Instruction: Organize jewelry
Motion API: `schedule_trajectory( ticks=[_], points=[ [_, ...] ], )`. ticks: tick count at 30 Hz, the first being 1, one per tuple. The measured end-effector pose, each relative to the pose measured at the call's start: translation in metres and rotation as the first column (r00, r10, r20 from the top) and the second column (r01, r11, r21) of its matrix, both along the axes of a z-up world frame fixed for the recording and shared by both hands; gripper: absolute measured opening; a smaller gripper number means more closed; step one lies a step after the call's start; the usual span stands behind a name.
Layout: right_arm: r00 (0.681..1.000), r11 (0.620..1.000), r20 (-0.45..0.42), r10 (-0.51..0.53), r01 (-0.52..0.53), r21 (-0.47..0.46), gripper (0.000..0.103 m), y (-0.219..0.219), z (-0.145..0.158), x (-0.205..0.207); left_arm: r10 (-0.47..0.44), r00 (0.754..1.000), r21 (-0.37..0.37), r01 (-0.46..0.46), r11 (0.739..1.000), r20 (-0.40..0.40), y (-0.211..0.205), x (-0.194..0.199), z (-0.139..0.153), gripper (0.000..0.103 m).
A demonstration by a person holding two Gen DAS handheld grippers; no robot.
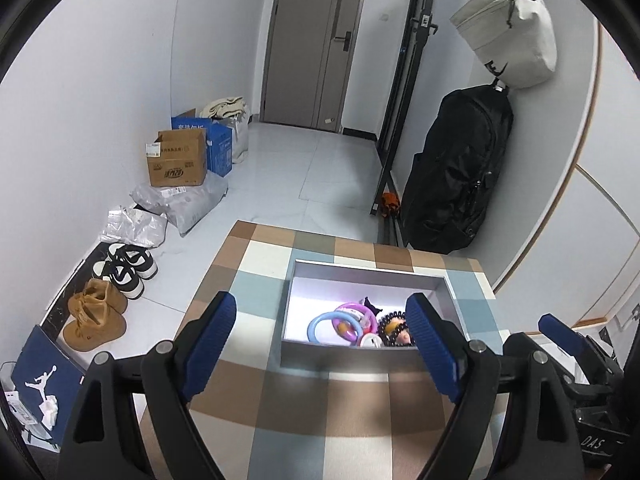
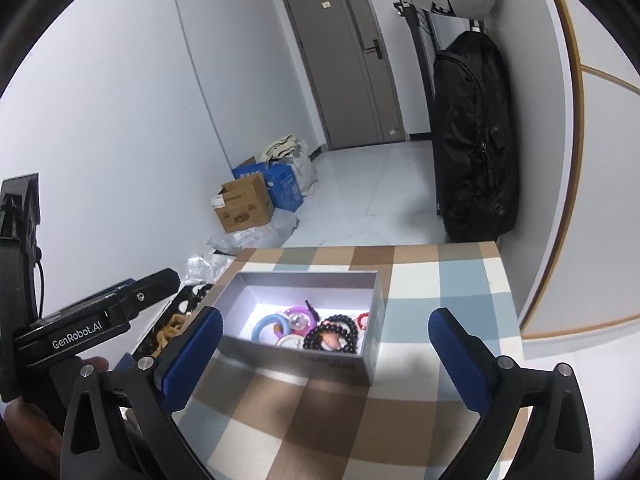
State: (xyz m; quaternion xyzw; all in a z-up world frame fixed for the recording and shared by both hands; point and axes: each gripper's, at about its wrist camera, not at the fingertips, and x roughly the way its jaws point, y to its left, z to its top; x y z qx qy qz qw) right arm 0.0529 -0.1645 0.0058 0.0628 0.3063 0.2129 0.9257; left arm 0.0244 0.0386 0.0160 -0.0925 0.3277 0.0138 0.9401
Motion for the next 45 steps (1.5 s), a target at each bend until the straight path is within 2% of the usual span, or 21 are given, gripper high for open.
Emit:
schedule_trajectory(
  ticks=[6,18,45],
  points=[
    [0.999,0.999,0.014,0.04,-0.04,-0.008,0.103,0.002,-0.004,-0.019,0.0,0.999,0.045,-0.001,0.999,0.032,-0.003,-0.012,-0.001,0.084],
    [0.998,0.999,0.045,0.044,-0.043,-0.023,0.103,-0.002,-0.001,-0.032,0.015,0.998,0.088,-0.019,0.996,0.053,-0.003,-0.025,-0.006,0.084],
    [1.0,1.0,0.023,0.015,-0.015,-0.002,0.103,-0.008,-0.001,-0.029,-0.004,0.999,0.052,0.001,0.999,0.045,-0.003,-0.027,-0.004,0.084]
  ],
)
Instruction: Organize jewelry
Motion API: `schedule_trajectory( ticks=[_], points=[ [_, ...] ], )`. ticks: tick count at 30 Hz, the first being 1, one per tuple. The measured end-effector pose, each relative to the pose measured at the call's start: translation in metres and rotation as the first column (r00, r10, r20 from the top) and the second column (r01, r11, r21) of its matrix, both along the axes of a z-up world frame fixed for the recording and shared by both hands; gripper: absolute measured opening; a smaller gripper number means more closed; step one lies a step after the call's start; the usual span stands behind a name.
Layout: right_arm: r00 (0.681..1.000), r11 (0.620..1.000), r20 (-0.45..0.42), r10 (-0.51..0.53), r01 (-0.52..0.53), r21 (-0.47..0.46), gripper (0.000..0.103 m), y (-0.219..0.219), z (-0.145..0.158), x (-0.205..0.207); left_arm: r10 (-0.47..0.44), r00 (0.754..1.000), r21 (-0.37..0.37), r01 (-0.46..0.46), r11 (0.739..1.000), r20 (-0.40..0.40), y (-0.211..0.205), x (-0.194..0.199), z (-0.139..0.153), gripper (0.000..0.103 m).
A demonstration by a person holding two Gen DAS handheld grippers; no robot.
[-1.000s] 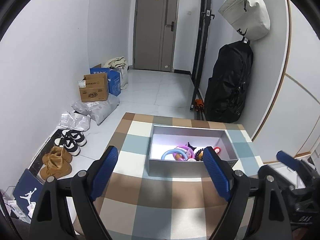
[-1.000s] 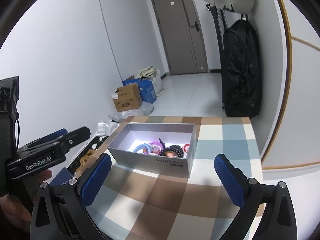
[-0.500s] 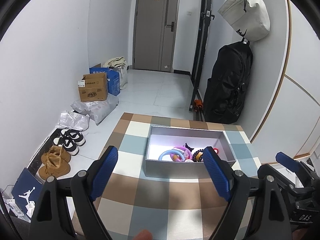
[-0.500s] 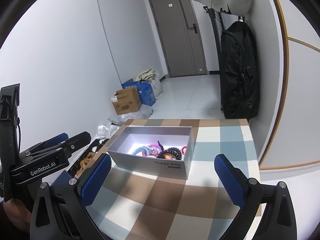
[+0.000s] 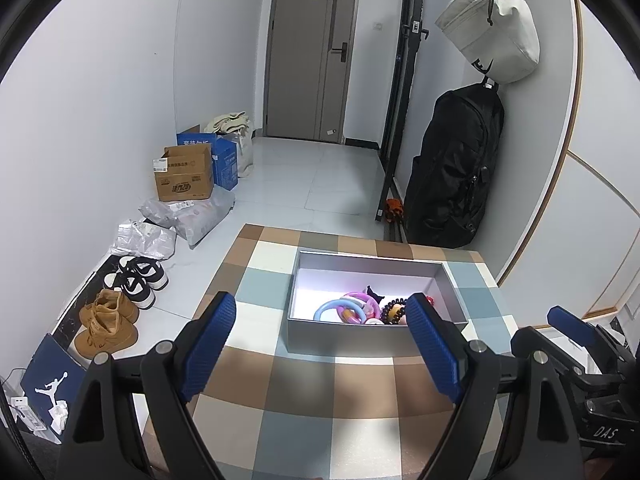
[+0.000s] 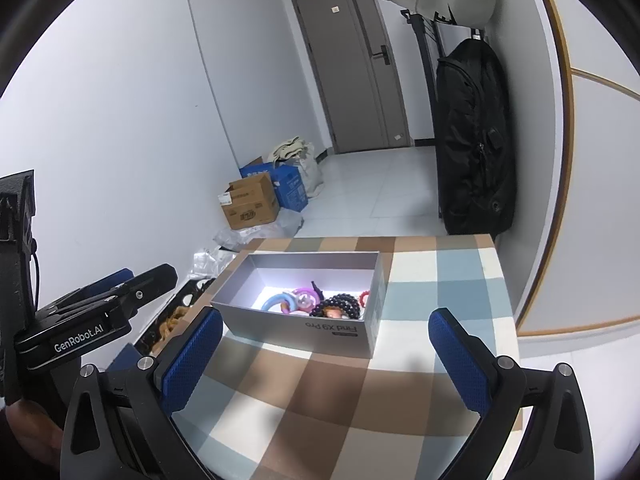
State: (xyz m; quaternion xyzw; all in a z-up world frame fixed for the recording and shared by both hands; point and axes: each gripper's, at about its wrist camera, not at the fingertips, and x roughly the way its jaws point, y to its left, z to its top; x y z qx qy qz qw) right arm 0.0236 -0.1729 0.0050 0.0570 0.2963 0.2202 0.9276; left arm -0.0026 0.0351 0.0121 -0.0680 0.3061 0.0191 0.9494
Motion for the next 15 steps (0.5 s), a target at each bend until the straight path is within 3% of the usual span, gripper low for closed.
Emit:
schedule_trajectory(
  ticks=[15],
  points=[
    [1.0,1.0,-0.011,-0.008,0.008,-0.006,0.103,-0.0007,-0.0024,0.0017,0.003,1.0,-0.001,-0.003,1.0,0.011,0.0011,-0.0013,0.0031,0.084]
  ],
)
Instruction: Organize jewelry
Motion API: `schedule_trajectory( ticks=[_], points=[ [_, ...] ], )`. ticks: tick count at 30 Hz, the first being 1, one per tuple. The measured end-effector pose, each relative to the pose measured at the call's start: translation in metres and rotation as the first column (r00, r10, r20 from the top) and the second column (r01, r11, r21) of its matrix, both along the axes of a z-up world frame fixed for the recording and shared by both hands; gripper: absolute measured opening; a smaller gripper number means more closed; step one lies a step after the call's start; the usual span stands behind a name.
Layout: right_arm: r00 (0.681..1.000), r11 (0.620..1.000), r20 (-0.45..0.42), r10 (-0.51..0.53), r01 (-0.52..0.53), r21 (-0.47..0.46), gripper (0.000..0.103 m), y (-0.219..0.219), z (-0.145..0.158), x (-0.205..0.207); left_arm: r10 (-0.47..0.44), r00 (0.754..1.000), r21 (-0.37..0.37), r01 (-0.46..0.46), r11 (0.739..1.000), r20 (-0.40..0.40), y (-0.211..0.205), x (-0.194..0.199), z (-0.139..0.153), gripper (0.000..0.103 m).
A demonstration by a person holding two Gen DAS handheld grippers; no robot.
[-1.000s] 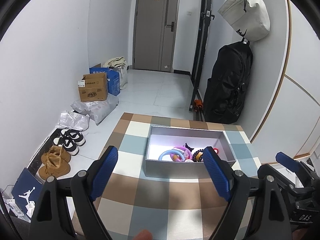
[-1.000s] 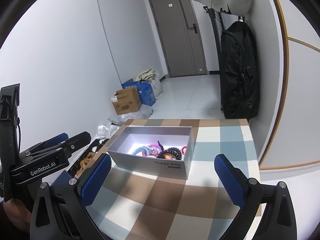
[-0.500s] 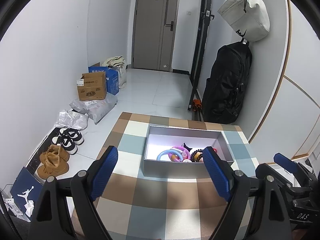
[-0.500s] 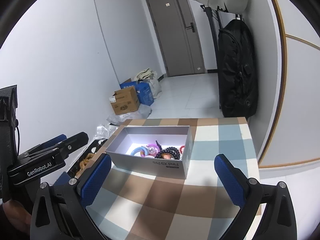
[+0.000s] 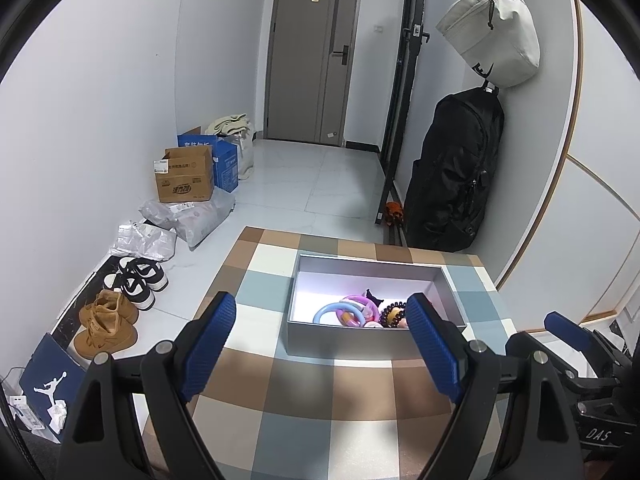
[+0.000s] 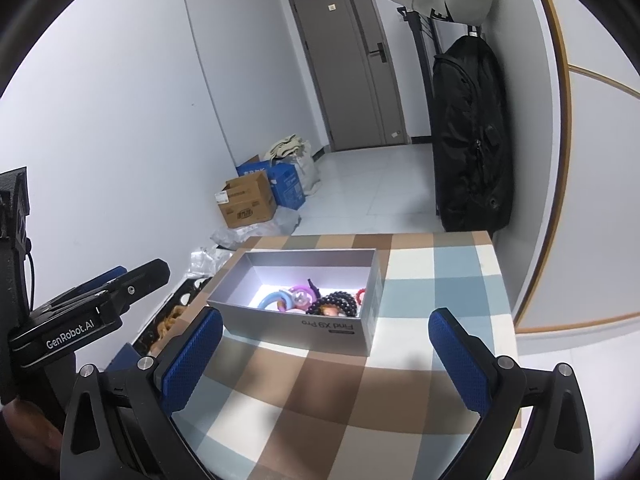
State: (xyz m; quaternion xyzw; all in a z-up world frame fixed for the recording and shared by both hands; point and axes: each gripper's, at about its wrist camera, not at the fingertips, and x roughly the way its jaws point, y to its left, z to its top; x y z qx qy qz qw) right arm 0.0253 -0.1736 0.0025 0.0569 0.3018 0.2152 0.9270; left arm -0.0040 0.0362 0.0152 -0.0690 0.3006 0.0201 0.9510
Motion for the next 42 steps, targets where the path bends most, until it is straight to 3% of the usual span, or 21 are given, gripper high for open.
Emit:
schedule_trajectory(
  ticks=[42],
  points=[
    [0.999,1.0,-0.037,-0.026,0.025,-0.012,0.103,-0.0008,-0.0077,0.004,-0.028,0.999,-0.045,0.026,0.999,-0.035,0.0018,0.0038,-0.0037,0.084]
  ],
)
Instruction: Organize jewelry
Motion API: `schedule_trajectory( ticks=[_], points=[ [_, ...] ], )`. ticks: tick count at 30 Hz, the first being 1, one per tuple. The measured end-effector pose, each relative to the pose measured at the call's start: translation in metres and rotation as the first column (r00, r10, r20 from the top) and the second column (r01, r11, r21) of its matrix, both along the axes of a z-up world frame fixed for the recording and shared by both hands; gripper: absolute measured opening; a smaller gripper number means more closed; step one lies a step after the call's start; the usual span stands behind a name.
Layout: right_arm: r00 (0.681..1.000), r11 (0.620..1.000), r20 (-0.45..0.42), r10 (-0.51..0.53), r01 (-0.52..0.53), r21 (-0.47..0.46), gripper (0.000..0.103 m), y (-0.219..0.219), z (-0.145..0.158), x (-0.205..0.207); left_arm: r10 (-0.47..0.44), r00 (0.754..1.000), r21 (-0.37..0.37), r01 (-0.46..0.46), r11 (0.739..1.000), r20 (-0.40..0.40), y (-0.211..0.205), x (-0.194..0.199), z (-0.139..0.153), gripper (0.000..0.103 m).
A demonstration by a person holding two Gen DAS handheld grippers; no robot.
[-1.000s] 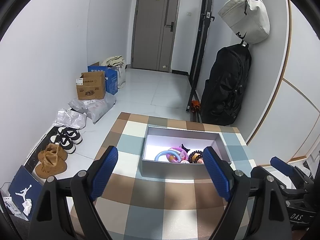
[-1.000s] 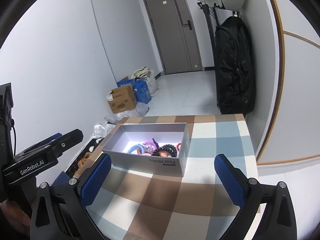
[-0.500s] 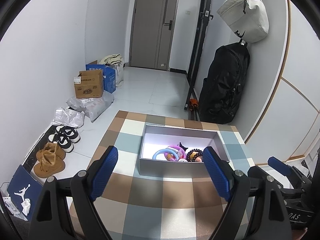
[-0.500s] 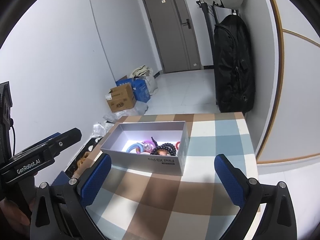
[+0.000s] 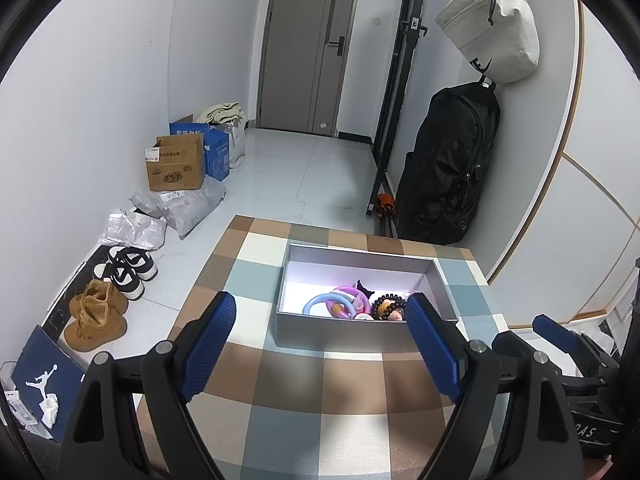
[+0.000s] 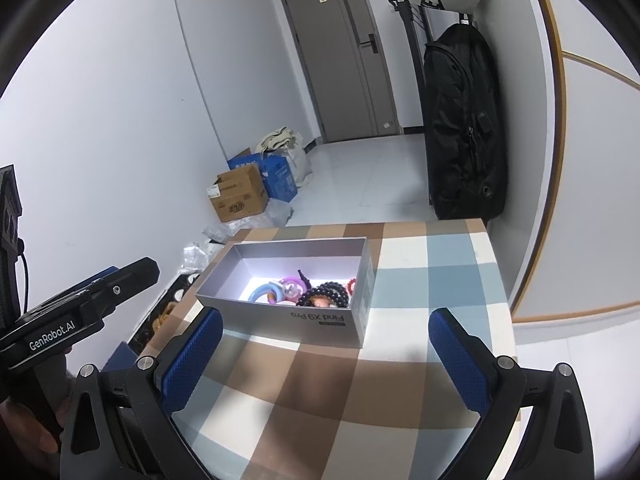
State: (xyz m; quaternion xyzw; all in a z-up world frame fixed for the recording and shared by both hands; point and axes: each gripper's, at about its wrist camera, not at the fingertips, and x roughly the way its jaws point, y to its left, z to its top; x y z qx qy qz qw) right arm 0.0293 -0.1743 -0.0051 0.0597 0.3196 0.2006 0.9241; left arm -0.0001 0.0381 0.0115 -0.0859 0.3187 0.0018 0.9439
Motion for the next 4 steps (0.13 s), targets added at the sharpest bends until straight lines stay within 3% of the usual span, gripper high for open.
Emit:
schedule_trajectory(
  ticks=[4],
  points=[
    [1.0,1.0,-0.011,-0.001,0.001,-0.003,0.103,0.0009,-0.0018,0.0012,-0.012,1.0,-0.004,0.012,1.0,0.006,-0.001,-0.0007,0.0016,0.084]
  ],
)
